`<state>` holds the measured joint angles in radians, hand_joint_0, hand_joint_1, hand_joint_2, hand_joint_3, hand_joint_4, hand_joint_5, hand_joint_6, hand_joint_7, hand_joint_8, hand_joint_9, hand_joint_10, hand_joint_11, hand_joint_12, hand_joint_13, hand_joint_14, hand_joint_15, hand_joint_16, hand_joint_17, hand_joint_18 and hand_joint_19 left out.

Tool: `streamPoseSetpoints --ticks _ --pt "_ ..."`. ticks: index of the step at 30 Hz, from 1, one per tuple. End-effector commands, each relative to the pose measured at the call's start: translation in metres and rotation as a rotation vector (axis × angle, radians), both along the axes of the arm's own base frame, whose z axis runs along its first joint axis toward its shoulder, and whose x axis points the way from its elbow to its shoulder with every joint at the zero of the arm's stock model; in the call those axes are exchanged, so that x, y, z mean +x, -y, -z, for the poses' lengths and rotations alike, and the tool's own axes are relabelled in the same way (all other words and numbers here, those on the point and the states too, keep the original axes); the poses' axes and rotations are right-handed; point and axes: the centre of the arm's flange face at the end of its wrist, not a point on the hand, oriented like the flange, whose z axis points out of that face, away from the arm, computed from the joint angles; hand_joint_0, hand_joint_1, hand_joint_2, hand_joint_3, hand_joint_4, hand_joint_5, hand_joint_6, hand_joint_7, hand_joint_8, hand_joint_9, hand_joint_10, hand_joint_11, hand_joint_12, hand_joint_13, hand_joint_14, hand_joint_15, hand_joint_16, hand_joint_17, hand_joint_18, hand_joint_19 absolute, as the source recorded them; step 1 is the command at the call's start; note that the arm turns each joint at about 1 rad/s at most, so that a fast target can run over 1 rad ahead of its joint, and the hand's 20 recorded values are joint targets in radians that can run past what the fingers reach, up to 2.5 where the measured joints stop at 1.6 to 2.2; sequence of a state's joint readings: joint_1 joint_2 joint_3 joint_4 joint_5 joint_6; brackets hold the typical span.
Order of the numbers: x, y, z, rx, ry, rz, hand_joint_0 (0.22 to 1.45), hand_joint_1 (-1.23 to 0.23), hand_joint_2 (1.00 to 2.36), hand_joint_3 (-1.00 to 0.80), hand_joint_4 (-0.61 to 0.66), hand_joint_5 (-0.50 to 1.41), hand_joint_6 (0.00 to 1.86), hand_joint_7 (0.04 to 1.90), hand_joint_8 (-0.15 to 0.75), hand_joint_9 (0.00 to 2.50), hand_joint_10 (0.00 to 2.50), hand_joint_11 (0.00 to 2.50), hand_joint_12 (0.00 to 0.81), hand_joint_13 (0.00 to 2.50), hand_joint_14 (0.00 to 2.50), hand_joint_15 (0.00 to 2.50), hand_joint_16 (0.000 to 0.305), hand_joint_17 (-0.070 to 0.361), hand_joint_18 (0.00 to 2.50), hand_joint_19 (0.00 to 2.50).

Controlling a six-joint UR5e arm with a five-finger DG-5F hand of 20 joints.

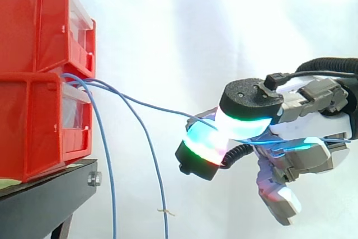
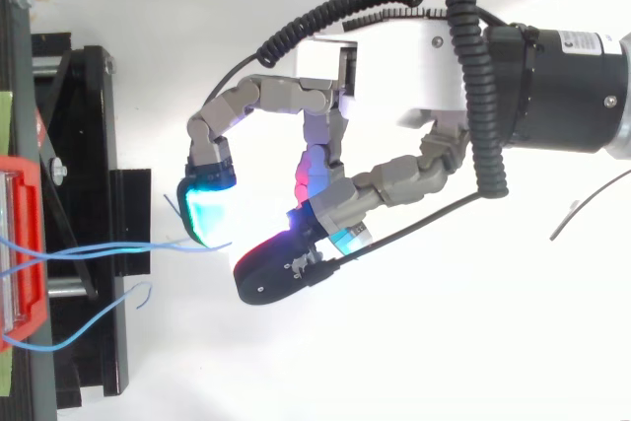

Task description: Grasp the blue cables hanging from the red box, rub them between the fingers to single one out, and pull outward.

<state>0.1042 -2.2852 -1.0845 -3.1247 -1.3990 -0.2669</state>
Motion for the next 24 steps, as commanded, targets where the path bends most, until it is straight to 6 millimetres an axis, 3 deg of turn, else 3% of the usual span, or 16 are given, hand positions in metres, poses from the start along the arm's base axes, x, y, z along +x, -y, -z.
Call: streamPoseSetpoints --ticks 1,14,24 --pt "0.0001 -0.0001 0.0003 0.000 0.000 0.000 0.54 -0.67 1.01 -0.39 -0.11 -0.01 0.82 1.17 0.316 1.70 0.03 0.77 0.434 1.31 0.02 0.55 0.056 0.125 1.13 0.60" --pt "0.0001 -0.0001 0.0003 0.000 0.000 0.000 0.54 -0.67 1.00 -0.43 -0.12 -0.01 0.81 1.17 0.318 1.73 0.03 0.77 0.432 1.34 0.02 0.54 0.056 0.126 1.17 0.59" --pt "0.0001 0.0001 0.0003 0.000 0.000 0.001 0.57 -0.65 1.01 -0.26 -0.14 0.02 0.77 1.21 0.305 1.87 0.03 0.75 0.448 1.47 0.02 0.52 0.063 0.141 1.29 0.53"
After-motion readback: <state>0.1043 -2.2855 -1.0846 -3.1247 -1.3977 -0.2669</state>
